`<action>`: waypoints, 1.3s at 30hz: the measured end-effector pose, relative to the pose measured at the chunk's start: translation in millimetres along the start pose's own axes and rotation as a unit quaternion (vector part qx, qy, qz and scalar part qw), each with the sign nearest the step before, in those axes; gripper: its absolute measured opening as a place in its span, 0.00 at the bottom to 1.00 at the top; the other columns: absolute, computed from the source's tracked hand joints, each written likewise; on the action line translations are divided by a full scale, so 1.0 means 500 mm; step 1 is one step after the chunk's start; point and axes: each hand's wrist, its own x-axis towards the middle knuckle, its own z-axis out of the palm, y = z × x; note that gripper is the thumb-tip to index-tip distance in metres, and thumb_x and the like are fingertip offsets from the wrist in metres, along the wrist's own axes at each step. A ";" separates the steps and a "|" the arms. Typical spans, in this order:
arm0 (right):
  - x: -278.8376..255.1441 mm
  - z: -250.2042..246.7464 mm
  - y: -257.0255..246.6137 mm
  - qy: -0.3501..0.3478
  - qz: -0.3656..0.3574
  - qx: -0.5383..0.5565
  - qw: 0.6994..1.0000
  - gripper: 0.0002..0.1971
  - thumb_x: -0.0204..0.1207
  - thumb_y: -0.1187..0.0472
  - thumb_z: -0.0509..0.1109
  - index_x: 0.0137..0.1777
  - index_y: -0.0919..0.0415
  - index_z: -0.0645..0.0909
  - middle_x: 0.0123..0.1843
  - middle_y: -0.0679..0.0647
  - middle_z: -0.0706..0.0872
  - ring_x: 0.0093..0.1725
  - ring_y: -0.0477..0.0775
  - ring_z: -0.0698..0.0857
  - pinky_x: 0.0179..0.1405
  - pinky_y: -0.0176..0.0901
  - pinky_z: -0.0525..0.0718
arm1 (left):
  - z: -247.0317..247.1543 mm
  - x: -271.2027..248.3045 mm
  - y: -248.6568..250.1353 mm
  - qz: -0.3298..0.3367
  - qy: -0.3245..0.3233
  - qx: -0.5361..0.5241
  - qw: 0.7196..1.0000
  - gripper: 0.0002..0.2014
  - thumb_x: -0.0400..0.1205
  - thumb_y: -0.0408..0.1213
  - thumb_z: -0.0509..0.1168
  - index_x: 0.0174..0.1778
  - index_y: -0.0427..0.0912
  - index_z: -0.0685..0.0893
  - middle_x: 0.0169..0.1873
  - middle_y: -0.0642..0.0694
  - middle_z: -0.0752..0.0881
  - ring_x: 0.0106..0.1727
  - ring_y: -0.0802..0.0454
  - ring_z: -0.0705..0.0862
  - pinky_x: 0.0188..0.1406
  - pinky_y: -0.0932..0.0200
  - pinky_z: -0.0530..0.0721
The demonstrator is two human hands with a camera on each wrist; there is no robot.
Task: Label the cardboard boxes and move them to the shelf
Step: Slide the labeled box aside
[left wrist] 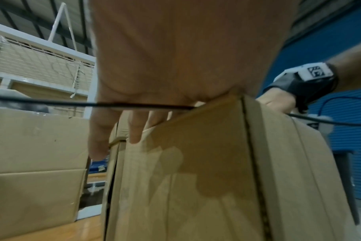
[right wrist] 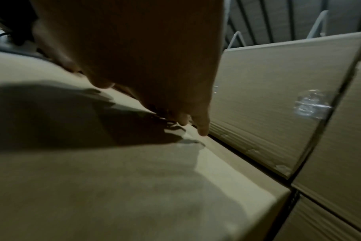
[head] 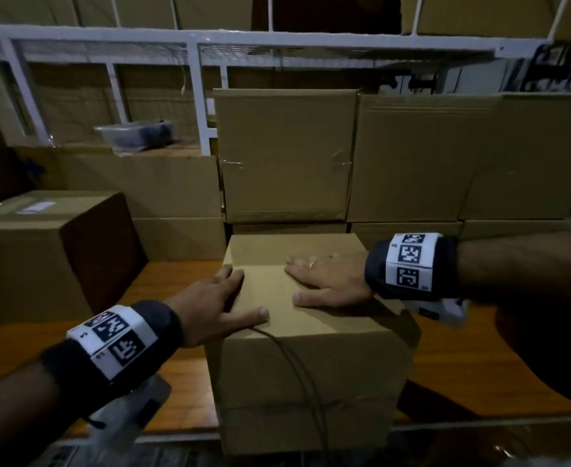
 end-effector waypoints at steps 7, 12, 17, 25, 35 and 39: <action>0.038 0.011 0.037 0.023 0.000 0.006 1.000 0.36 0.85 0.38 0.43 0.85 0.56 0.38 0.86 0.53 0.38 0.85 0.52 0.43 0.83 0.55 0.48 | 0.007 0.021 -0.019 0.028 -0.011 -0.019 0.999 0.50 0.74 0.72 0.53 0.84 0.50 0.38 0.84 0.51 0.39 0.82 0.50 0.57 0.77 0.62 0.58; 0.036 0.013 0.042 0.014 -0.065 0.016 0.998 0.33 0.85 0.40 0.45 0.85 0.49 0.37 0.86 0.47 0.37 0.84 0.45 0.41 0.81 0.49 0.43 | -0.001 0.020 -0.019 0.020 -0.044 -0.031 0.998 0.54 0.71 0.72 0.58 0.83 0.51 0.35 0.83 0.54 0.34 0.82 0.51 0.54 0.76 0.63 0.58; 0.038 0.020 0.041 0.010 -0.091 0.016 0.996 0.32 0.86 0.42 0.46 0.85 0.49 0.38 0.86 0.45 0.37 0.83 0.44 0.41 0.81 0.46 0.42 | -0.020 0.020 -0.019 0.017 -0.091 -0.014 0.996 0.59 0.66 0.73 0.60 0.83 0.51 0.32 0.82 0.56 0.31 0.83 0.52 0.51 0.77 0.61 0.57; 0.037 0.025 0.048 0.019 -0.110 0.019 0.994 0.30 0.86 0.42 0.46 0.84 0.42 0.39 0.86 0.44 0.37 0.83 0.43 0.40 0.77 0.44 0.40 | -0.021 0.025 -0.021 0.004 -0.127 -0.013 0.992 0.66 0.62 0.74 0.66 0.80 0.53 0.26 0.79 0.58 0.26 0.83 0.50 0.48 0.79 0.56 0.57; -0.027 0.048 0.040 0.023 -0.051 0.046 0.997 0.34 0.84 0.37 0.45 0.84 0.46 0.36 0.85 0.44 0.35 0.84 0.45 0.39 0.77 0.42 0.40 | -0.012 0.024 -0.014 0.002 -0.108 -0.003 0.994 0.66 0.63 0.73 0.66 0.80 0.50 0.26 0.80 0.55 0.27 0.83 0.50 0.48 0.78 0.58 0.55; -0.041 0.056 0.034 -0.003 -0.084 0.044 0.995 0.34 0.82 0.36 0.43 0.84 0.44 0.36 0.85 0.42 0.34 0.82 0.42 0.37 0.80 0.44 0.39 | -0.011 0.021 -0.014 0.007 -0.104 0.000 0.995 0.66 0.64 0.74 0.66 0.80 0.50 0.26 0.80 0.54 0.27 0.83 0.50 0.48 0.78 0.58 0.56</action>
